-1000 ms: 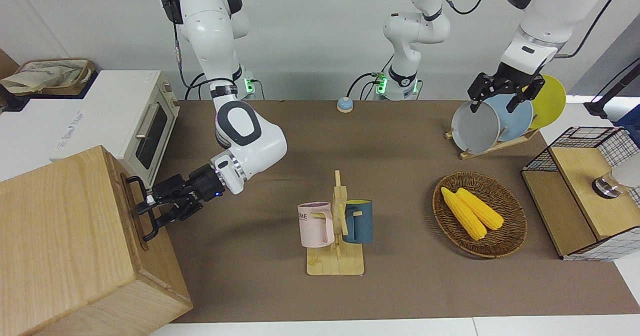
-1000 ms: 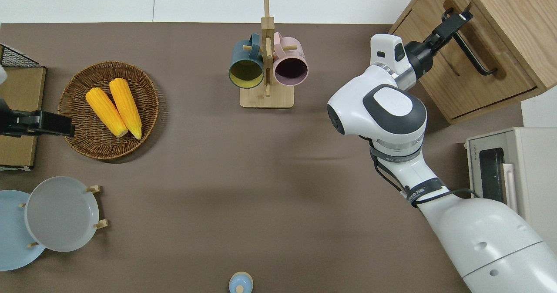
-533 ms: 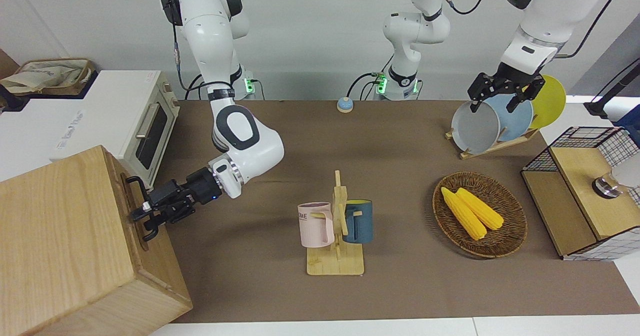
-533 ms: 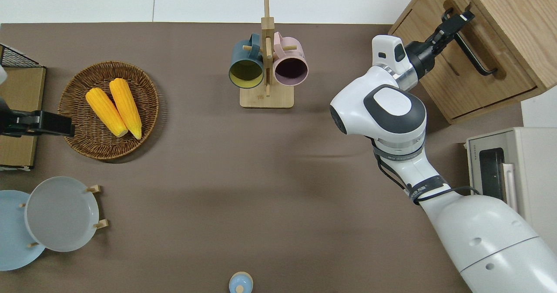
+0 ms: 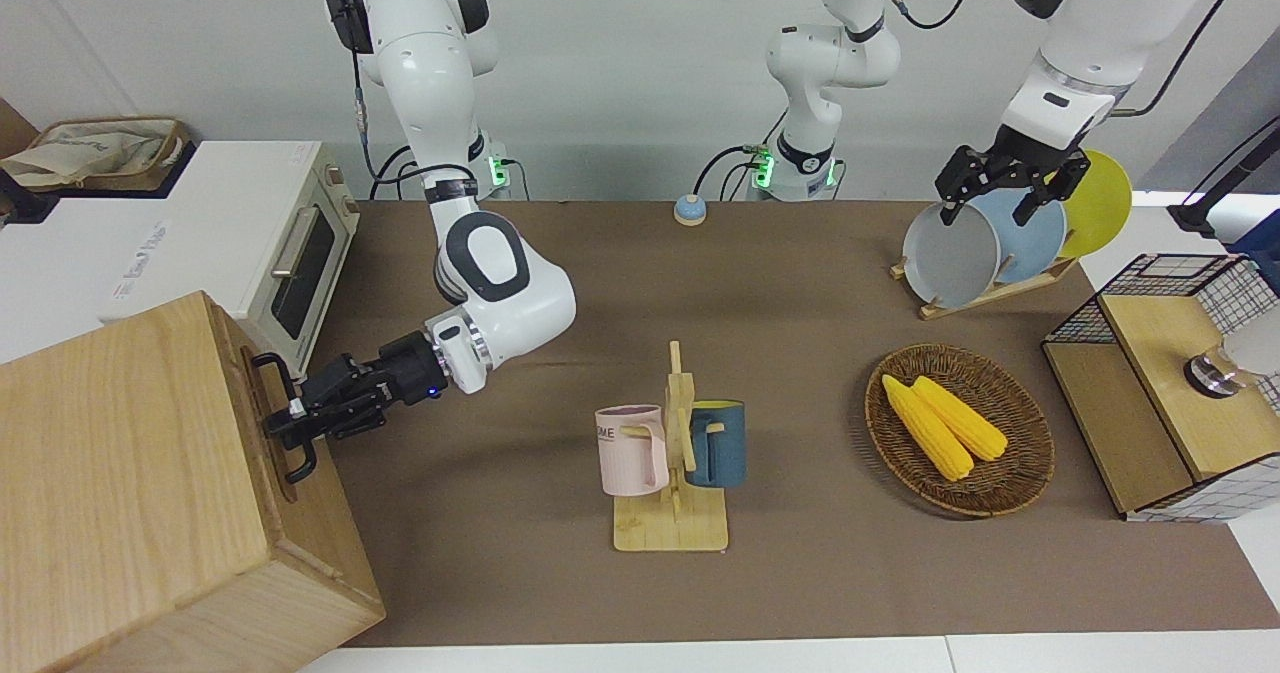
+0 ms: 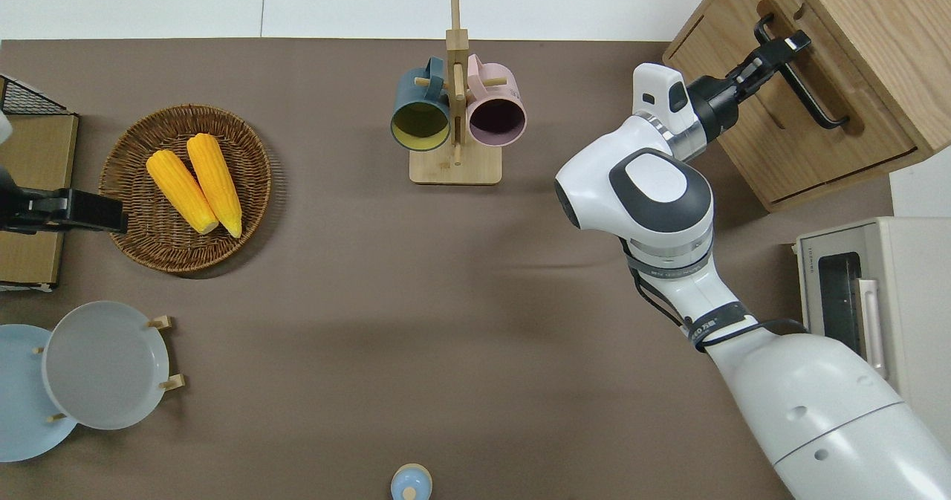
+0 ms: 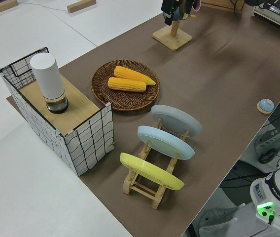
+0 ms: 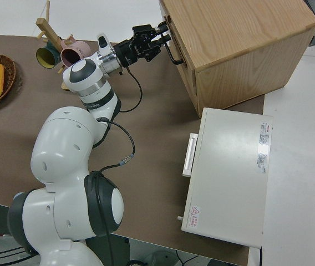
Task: Slide drawer open with right arm
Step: 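Close the right gripper on the black drawer handle, then pull the drawer handle toward the robot with the right gripper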
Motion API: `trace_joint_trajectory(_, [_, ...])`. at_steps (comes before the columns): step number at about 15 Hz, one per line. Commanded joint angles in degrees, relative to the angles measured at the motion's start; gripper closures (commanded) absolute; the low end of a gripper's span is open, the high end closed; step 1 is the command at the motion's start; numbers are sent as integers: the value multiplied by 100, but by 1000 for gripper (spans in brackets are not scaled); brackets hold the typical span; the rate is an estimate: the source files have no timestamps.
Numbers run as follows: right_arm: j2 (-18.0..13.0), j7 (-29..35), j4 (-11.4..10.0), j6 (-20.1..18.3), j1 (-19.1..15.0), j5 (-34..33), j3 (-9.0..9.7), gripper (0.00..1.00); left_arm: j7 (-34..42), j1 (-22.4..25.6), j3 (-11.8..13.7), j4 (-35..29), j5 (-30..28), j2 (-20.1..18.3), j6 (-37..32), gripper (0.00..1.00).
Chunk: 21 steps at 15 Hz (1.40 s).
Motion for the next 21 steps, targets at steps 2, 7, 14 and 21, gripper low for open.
trace_joint_trajectory(2, [20, 194, -27, -284, 85, 69, -10, 837, 42, -99, 95, 117, 72, 76, 2, 2])
trace_joint_trajectory(7, [-33, 203, -18, -398, 164, 552, 52, 921, 42, -99, 95, 117, 72, 76, 2, 2])
trace_joint_trajectory(14, [-59, 151, -10, -907, 410, 834, 333, 913, 42, -99, 95, 117, 72, 76, 2, 2])
trace_joint_trajectory(21, [-59, 107, 8, -1461, 498, 957, 903, 911, 42, -99, 95, 117, 72, 76, 2, 2])
